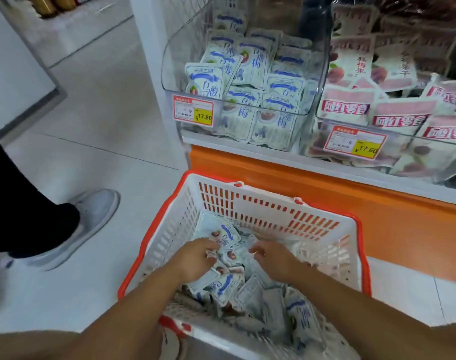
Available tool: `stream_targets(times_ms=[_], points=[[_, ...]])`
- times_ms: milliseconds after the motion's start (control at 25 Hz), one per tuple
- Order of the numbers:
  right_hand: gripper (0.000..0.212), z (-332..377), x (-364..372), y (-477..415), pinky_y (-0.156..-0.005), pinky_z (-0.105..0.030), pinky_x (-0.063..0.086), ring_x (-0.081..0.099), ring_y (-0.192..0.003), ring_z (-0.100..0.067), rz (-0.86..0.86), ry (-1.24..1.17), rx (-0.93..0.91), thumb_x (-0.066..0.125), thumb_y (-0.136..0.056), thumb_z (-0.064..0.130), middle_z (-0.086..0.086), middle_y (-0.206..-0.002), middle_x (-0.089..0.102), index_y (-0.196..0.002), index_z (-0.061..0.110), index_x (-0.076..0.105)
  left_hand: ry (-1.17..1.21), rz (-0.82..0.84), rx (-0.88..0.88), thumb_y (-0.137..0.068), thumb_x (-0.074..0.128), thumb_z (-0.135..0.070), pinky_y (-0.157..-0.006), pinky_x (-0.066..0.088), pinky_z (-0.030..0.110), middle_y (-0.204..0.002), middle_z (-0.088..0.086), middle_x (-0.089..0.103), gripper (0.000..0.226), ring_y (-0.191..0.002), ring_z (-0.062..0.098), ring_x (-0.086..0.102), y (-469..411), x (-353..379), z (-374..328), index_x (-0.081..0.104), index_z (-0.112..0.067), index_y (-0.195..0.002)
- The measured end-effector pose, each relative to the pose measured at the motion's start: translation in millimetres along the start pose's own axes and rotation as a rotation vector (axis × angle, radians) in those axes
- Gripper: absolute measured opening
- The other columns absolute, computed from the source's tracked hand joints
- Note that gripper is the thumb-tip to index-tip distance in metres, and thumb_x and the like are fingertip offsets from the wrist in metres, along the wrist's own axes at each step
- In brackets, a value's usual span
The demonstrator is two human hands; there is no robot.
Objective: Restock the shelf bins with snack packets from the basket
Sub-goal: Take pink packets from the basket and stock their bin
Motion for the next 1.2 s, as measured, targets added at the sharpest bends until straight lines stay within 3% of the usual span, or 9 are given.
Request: stream_targets(times_ms=[160, 280, 560, 680, 760, 840, 920, 1080, 1200], points=[[0.042, -9, 58, -30, -0.109, -0.037, 0.037, 0.045, -0.135, -0.025, 0.173, -0.201, 0.052, 0.041, -0.102, 0.006, -0.006, -0.148, 0.041, -0.145, 0.009, 0.043, -0.211, 0.128, 0.025, -0.102, 0.042, -0.031, -0.122, 0.009, 0.037, -0.162, -0.006, 0.016, 0.049, -0.15, 0.019, 0.008, -7, 17, 17, 0.03, -0.034, -0.15], [0.056, -1, 84, -44, -0.115, -0.034, 0.03, 0.033, -0.142, -0.029, 0.251, -0.09, 0.045, 0.037, -0.099, 0.0, -0.013, -0.157, 0.028, -0.153, 0.011, 0.027, -0.31, 0.201, 0.033, -0.103, 0.038, -0.038, -0.121, 0.0, 0.038, -0.163, -0.007, 0.006, 0.052, -0.15, 0.018, -0.002, -8, 24, 24, 0.023, -0.035, -0.152], [0.034, -8, 78, -60, -0.072, -0.031, 0.045, 0.059, -0.107, -0.035, 0.311, 0.082, 0.101, 0.04, -0.091, -0.006, -0.023, -0.12, 0.059, -0.119, -0.009, 0.061, -0.449, 0.295, 0.018, -0.096, 0.043, -0.055, -0.119, -0.002, 0.053, -0.163, -0.006, -0.002, 0.062, -0.15, 0.024, -0.008, -11, 39, 34, 0.016, -0.044, -0.152], [0.018, -18, 75, -55, -0.06, -0.027, 0.039, 0.053, -0.073, -0.021, 0.299, 0.065, 0.138, 0.053, -0.091, 0.003, -0.019, -0.088, 0.061, -0.092, -0.007, 0.068, -0.495, 0.284, 0.036, -0.095, 0.045, -0.056, -0.118, -0.003, 0.055, -0.164, -0.004, -0.003, 0.064, -0.15, 0.026, -0.009, -7, 43, 35, 0.016, -0.046, -0.151], [0.02, -25, 70, -47, -0.061, -0.026, 0.043, 0.053, -0.064, -0.016, 0.217, -0.049, 0.195, 0.063, -0.091, 0.016, -0.012, -0.078, 0.064, -0.082, -0.001, 0.072, -0.492, 0.285, 0.022, -0.093, 0.047, -0.057, -0.118, -0.002, 0.055, -0.164, -0.004, -0.002, 0.066, -0.15, 0.025, -0.009, -6, 43, 35, 0.017, -0.045, -0.151], [0.017, -27, 55, -34, -0.067, -0.024, 0.049, 0.062, -0.07, -0.01, 0.03, -0.141, 0.204, 0.066, -0.091, 0.025, -0.001, -0.085, 0.071, -0.085, 0.012, 0.075, -0.386, 0.266, -0.017, -0.092, 0.048, -0.059, -0.12, 0.001, 0.052, -0.164, -0.003, 0.002, 0.067, -0.15, 0.025, -0.005, -6, 42, 29, 0.021, -0.043, -0.151], [0.014, -24, 28, -23, -0.067, -0.02, 0.047, 0.063, -0.076, -0.008, -0.171, -0.279, 0.196, 0.065, -0.092, 0.031, 0.01, -0.084, 0.069, -0.083, 0.024, 0.072, -0.124, 0.177, -0.038, -0.092, 0.052, -0.055, -0.121, 0.009, 0.038, -0.163, -0.001, 0.011, 0.066, -0.15, 0.021, 0.004, -8, 34, 14, 0.03, -0.034, -0.151], [0.014, -20, -29, 2, -0.073, -0.031, 0.056, 0.066, -0.084, -0.017, -0.335, -0.693, 0.178, 0.062, -0.095, 0.027, 0.005, -0.086, 0.069, -0.081, 0.024, 0.065, 0.481, 0.089, -0.031, -0.094, 0.059, -0.041, -0.086, 0.04, 0.003, -0.141, -0.019, 0.043, 0.049, -0.123, 0.001, 0.046, -6, 11, -39, 0.046, -0.032, -0.141], [0.012, -23, -50, 27, -0.065, -0.031, 0.059, 0.069, -0.076, -0.02, -0.391, -0.963, 0.119, 0.064, -0.093, 0.021, -0.006, -0.085, 0.073, -0.09, 0.014, 0.072, 0.867, 0.125, -0.051, -0.092, 0.065, -0.026, -0.091, 0.053, 0.026, -0.112, -0.006, 0.072, 0.038, -0.1, 0.009, 0.068, -7, 13, -66, 0.061, -0.019, -0.129]])
Point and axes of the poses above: each hand's wrist, its own y-axis away from the middle knuckle, its own x-axis out of the palm, z = x × y, the point moved 2 cm from there along -y, towards the middle knuckle
